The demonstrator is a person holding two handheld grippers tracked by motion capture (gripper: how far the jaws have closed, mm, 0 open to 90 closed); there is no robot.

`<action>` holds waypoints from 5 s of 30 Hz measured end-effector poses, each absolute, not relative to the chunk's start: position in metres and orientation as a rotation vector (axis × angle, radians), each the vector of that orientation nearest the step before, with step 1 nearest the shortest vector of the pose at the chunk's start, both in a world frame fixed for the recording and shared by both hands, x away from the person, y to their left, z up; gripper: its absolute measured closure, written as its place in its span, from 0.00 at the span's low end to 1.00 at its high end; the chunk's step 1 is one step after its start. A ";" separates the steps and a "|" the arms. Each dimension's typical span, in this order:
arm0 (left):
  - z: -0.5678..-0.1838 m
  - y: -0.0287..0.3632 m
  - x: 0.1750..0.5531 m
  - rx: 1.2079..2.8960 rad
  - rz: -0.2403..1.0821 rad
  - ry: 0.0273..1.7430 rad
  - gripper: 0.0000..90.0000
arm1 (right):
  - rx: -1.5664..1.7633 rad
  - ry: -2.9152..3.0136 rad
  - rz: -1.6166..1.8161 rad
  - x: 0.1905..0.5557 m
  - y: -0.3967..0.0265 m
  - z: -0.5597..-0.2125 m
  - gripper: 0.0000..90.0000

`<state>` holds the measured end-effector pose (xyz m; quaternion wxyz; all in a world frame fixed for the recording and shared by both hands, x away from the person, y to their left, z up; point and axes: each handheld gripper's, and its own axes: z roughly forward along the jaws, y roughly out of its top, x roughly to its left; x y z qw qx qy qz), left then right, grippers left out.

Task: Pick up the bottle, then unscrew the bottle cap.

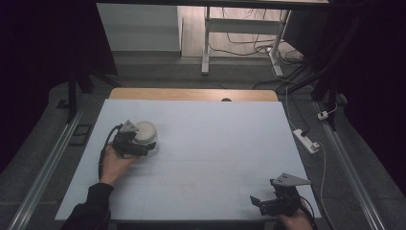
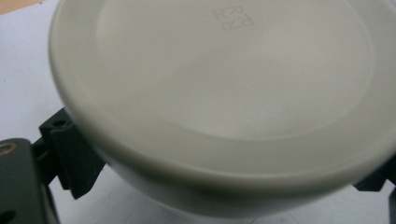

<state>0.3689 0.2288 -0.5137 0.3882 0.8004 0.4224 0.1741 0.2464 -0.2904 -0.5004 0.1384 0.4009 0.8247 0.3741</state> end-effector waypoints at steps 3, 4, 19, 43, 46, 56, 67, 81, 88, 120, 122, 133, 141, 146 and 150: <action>-0.512 0.227 0.369 2.042 0.445 1.090 0.08 | 1.156 2.386 1.081 0.246 -0.290 -0.500 0.00; -0.512 0.227 0.369 2.045 0.444 1.097 0.08 | 1.156 2.386 1.081 0.246 -0.290 -0.500 0.00; -0.504 0.221 0.363 2.088 0.452 1.113 0.08 | 1.149 2.388 1.082 0.246 -0.290 -0.500 0.00; -0.474 0.189 0.337 2.071 0.397 0.912 0.08 | 1.145 2.391 1.085 0.246 -0.290 -0.500 0.00; -0.472 0.184 0.333 2.075 0.393 0.886 0.08 | 1.145 2.391 1.084 0.246 -0.290 -0.500 0.00; -0.465 0.165 0.320 2.088 0.359 0.797 0.08 | 1.141 2.392 1.083 0.246 -0.290 -0.500 0.00; -0.462 0.138 0.310 2.113 0.314 0.709 0.08 | 1.138 2.393 1.084 0.245 -0.289 -0.500 0.00; -0.462 0.111 0.302 2.143 0.267 0.625 0.08 | 1.132 2.397 1.083 0.245 -0.289 -0.500 0.00; -0.464 0.103 0.299 2.146 0.253 0.601 0.08 | 1.132 2.397 1.084 0.245 -0.289 -0.500 0.00; -0.467 0.104 0.298 2.130 0.255 0.596 0.08 | 1.034 2.381 1.251 0.244 -0.276 -0.486 0.00; -0.467 0.104 0.298 2.129 0.255 0.595 0.08 | 1.022 2.381 1.266 0.244 -0.274 -0.484 0.00; -0.467 0.105 0.297 2.128 0.272 0.583 0.08 | 0.927 2.412 1.311 0.248 -0.254 -0.477 0.00; -0.467 0.104 0.295 2.124 0.274 0.564 0.08 | 0.882 2.441 1.373 0.252 -0.237 -0.471 0.00; -0.467 0.103 0.293 2.125 0.279 0.532 0.08 | 0.838 2.463 1.396 0.257 -0.224 -0.466 0.00; -0.467 0.102 0.292 2.125 0.280 0.519 0.08 | 0.804 2.485 1.388 0.260 -0.214 -0.463 0.00</action>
